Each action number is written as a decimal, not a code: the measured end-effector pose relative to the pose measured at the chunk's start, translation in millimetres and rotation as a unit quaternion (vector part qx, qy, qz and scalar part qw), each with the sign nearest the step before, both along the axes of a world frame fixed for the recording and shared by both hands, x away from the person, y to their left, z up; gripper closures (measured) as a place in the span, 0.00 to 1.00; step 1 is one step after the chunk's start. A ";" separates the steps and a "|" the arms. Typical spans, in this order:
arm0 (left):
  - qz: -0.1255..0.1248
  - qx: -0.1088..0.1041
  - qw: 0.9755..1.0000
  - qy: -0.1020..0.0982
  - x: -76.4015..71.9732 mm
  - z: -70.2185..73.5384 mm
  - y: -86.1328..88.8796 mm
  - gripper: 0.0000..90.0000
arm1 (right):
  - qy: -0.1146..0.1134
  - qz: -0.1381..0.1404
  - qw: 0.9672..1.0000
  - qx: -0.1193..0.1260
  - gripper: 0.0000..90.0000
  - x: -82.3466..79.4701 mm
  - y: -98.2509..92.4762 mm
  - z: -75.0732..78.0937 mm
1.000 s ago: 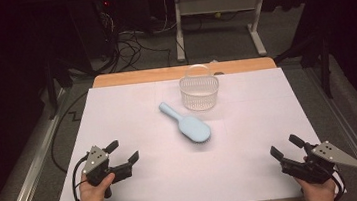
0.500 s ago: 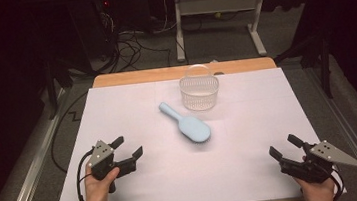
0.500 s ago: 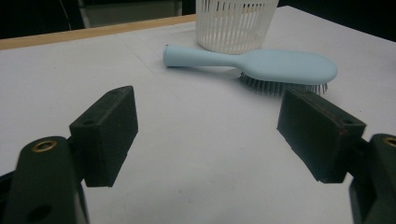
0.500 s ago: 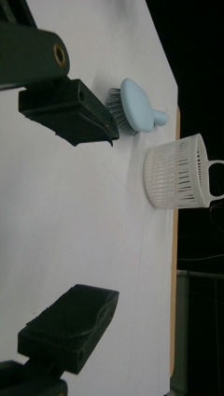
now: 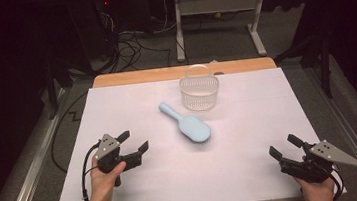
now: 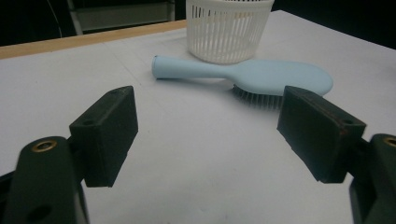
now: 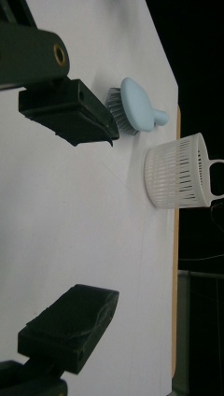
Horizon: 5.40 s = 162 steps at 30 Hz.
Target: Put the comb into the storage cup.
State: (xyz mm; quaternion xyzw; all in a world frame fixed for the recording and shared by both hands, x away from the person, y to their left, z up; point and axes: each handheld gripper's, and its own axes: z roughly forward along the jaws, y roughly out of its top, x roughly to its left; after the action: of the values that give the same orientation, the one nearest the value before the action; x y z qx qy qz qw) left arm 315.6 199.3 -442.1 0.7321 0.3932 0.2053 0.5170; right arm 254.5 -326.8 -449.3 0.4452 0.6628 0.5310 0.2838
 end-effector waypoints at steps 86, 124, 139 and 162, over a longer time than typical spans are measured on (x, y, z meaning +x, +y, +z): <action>-0.021 0.057 0.998 0.015 79.5 23.7 -63.1 0.30 | 0.001 0.011 1.000 0.003 0.24 1.2 -0.3 -0.5; -0.036 0.146 0.985 0.088 135.8 46.8 -82.5 0.46 | 0.001 0.011 1.000 0.004 0.24 1.0 -0.6 -0.4; -0.039 0.220 0.959 0.177 174.4 49.4 -105.3 0.54 | 0.005 0.013 1.000 0.006 0.24 1.8 -0.9 -0.6; -0.030 0.284 0.931 0.228 204.5 21.8 -132.9 0.82 | 0.002 0.020 1.000 0.001 0.25 0.7 0.6 -0.3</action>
State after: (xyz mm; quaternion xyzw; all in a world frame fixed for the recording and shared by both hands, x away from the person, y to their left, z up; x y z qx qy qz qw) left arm 520.2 66.5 -420.2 0.8868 0.4040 0.1204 0.1894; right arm 255.2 -326.1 -449.5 0.4329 0.6715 0.5368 0.2712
